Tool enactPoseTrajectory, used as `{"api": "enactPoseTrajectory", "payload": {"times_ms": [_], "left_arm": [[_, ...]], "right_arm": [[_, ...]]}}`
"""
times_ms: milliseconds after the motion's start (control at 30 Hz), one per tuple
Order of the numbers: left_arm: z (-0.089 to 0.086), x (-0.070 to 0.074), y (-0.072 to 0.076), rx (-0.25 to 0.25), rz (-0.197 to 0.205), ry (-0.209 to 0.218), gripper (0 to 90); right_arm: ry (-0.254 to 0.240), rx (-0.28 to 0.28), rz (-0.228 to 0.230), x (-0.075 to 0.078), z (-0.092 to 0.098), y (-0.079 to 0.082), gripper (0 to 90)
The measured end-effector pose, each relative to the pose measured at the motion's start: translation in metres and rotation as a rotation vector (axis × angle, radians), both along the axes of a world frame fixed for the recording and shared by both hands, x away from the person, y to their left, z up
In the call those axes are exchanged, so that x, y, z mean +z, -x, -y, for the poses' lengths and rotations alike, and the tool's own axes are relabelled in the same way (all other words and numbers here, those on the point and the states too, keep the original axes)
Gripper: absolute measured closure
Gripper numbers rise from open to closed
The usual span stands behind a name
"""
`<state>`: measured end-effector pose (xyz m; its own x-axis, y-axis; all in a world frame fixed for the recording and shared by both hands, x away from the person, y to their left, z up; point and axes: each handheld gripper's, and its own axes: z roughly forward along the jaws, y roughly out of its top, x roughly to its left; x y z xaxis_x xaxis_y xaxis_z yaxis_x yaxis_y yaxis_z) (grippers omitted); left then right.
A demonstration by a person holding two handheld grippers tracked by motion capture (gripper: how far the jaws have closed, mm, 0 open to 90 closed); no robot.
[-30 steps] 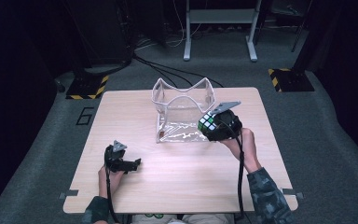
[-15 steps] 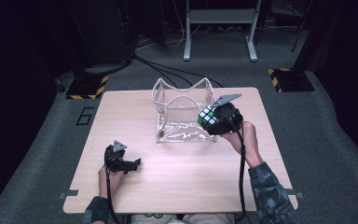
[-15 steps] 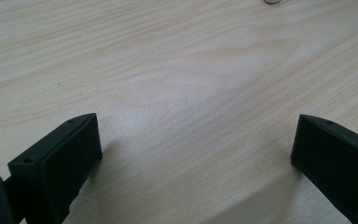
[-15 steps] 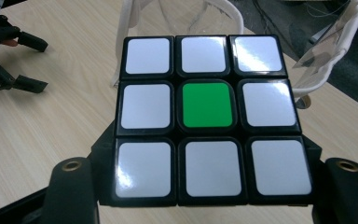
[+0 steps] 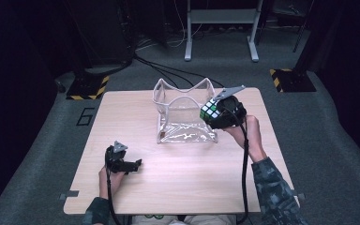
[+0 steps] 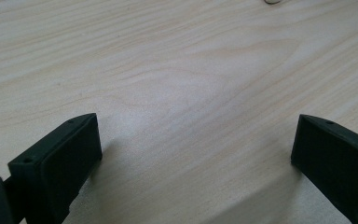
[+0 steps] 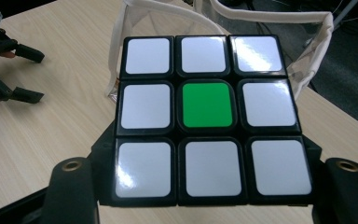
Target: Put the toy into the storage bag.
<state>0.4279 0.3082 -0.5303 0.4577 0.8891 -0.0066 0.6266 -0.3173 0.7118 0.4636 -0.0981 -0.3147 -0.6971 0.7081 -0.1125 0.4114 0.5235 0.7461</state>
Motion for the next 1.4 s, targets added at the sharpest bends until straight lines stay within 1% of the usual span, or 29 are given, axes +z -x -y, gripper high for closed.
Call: {"api": "enactPoseTrajectory", "payload": {"times_ms": [33, 100, 300, 333, 367, 400, 500, 600, 700, 833, 900, 933, 1167, 1200, 1400], "left_arm": [[0.000, 0.000, 0.000, 0.000, 0.000, 0.000, 1.3], [0.000, 0.000, 0.000, 0.000, 0.000, 0.000, 1.3], [0.000, 0.000, 0.000, -0.002, 0.000, 0.002, 1.4], [0.000, 0.000, 0.000, -0.003, 0.000, 0.000, 1.4], [0.000, 0.000, 0.000, -0.002, 0.000, 0.002, 1.4], [0.000, 0.000, 0.000, -0.002, 0.000, 0.002, 1.4], [0.000, 0.000, 0.000, -0.002, 0.001, 0.001, 1.4], [0.000, 0.000, 0.000, -0.001, 0.001, 0.000, 1.4], [0.000, 0.000, 0.000, 0.002, 0.001, 0.000, 1.4], [0.000, 0.000, 0.000, 0.003, 0.001, 0.000, 1.4], [0.000, 0.000, 0.000, 0.001, 0.001, 0.000, 1.4], [0.000, 0.000, 0.000, 0.001, 0.001, 0.000, 1.4], [0.000, 0.000, 0.000, 0.001, 0.001, 0.000, 1.4], [0.000, 0.000, 0.000, 0.001, 0.001, 0.000, 1.4], [0.000, 0.000, 0.000, 0.000, 0.001, -0.001, 1.5]], "right_arm": [[0.000, 0.000, 0.000, 0.000, 0.000, 0.000, 33.3], [0.001, 0.002, 0.010, 0.005, -0.001, -0.002, 33.3], [0.014, -0.001, 0.013, 0.013, -0.003, -0.006, 33.3], [0.014, 0.001, 0.021, 0.016, -0.004, -0.008, 33.3], [0.015, -0.001, 0.017, 0.017, -0.004, -0.009, 33.3], [0.018, 0.004, 0.024, 0.018, -0.005, -0.011, 33.3], [0.016, -0.007, 0.015, 0.023, -0.006, -0.014, 33.3], [0.022, 0.000, 0.021, 0.026, -0.007, -0.019, 33.3], [0.022, -0.002, 0.014, 0.028, -0.009, -0.023, 33.3], [0.037, 0.001, 0.017, 0.031, -0.013, -0.029, 33.3], [0.033, 0.002, 0.019, 0.032, -0.014, -0.033, 33.3], [0.029, -0.001, 0.013, 0.032, -0.015, -0.034, 33.3], [0.033, 0.000, 0.013, 0.037, -0.021, -0.044, 33.3], [0.036, 0.004, 0.021, 0.038, -0.021, -0.046, 33.3], [0.043, -0.002, 0.013, 0.041, -0.026, -0.053, 33.3]]}}
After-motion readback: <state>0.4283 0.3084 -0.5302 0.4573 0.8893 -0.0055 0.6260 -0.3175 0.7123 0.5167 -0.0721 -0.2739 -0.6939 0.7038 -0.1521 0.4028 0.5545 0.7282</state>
